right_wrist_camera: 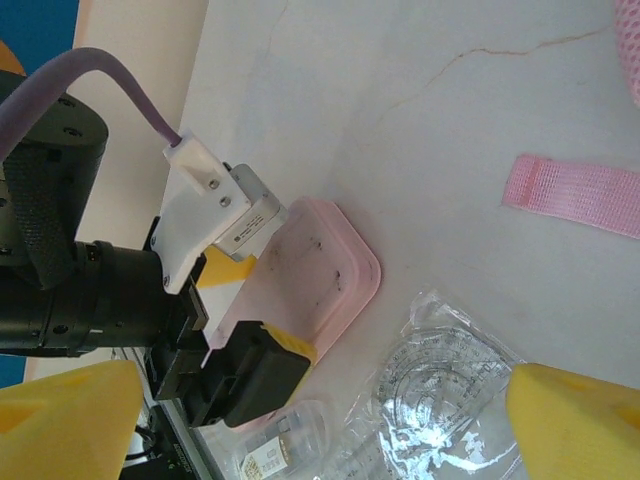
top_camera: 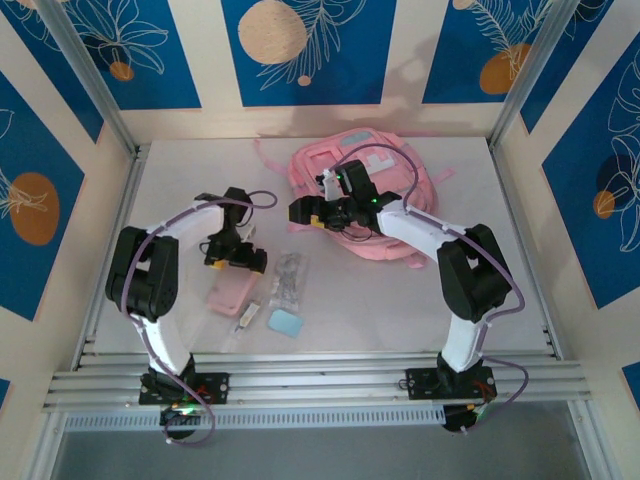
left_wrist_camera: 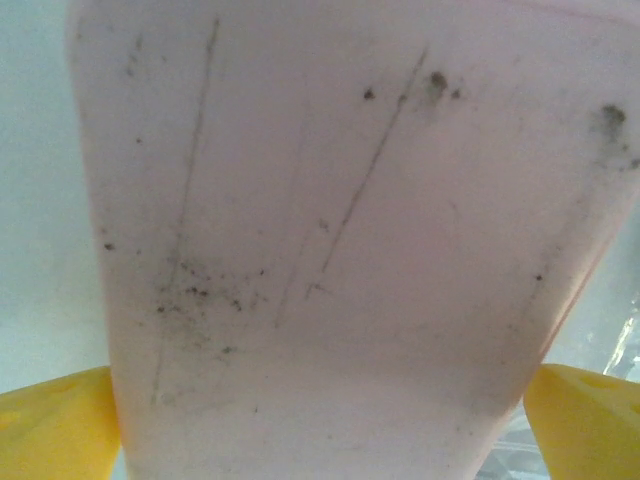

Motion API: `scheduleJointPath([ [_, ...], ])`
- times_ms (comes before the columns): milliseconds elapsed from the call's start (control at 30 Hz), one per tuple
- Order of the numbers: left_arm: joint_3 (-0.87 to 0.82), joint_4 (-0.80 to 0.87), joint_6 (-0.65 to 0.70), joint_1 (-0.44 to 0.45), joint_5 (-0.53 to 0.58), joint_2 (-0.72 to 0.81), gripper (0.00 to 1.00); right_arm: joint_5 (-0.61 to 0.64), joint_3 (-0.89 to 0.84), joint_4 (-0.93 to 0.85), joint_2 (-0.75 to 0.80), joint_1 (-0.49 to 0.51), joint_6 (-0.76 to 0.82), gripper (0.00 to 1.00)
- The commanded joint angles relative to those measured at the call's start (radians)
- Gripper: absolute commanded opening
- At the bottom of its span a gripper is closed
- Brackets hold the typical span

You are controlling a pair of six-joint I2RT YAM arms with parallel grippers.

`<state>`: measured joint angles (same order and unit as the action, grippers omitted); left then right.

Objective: Pack the student bag
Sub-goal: Pick up the pencil case from the middle-left of the table.

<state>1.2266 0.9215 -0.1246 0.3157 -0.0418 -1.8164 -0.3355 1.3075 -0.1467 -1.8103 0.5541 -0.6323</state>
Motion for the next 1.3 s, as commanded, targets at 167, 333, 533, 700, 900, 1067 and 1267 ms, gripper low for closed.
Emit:
scheduleJointPath([
  [167,0.021,0.079,0.016,0.015,-0.037,0.044,1.00,0.006,-0.004,-0.015,0.022,0.010,0.008,0.94],
  [333,-0.010,0.056,0.046,0.023,-0.071,0.019,1.00,0.015,-0.007,-0.017,0.023,0.017,0.003,0.94],
  [533,-0.048,0.011,0.048,0.033,0.008,-0.002,1.00,0.020,-0.010,-0.013,0.025,0.017,0.002,0.94],
  [700,-0.045,-0.009,0.040,0.043,0.053,-0.041,1.00,0.019,-0.006,-0.013,0.029,0.017,0.006,0.94],
  [900,-0.028,-0.034,0.040,0.050,0.069,-0.071,0.96,0.023,-0.019,-0.015,0.040,0.015,0.013,0.94],
  [1067,0.045,-0.015,0.051,0.051,0.047,-0.067,0.87,0.019,-0.028,-0.042,0.061,0.007,0.030,0.93],
  [1267,0.253,0.066,0.062,0.051,-0.053,-0.028,0.86,0.002,-0.019,-0.135,0.121,-0.037,0.067,0.92],
])
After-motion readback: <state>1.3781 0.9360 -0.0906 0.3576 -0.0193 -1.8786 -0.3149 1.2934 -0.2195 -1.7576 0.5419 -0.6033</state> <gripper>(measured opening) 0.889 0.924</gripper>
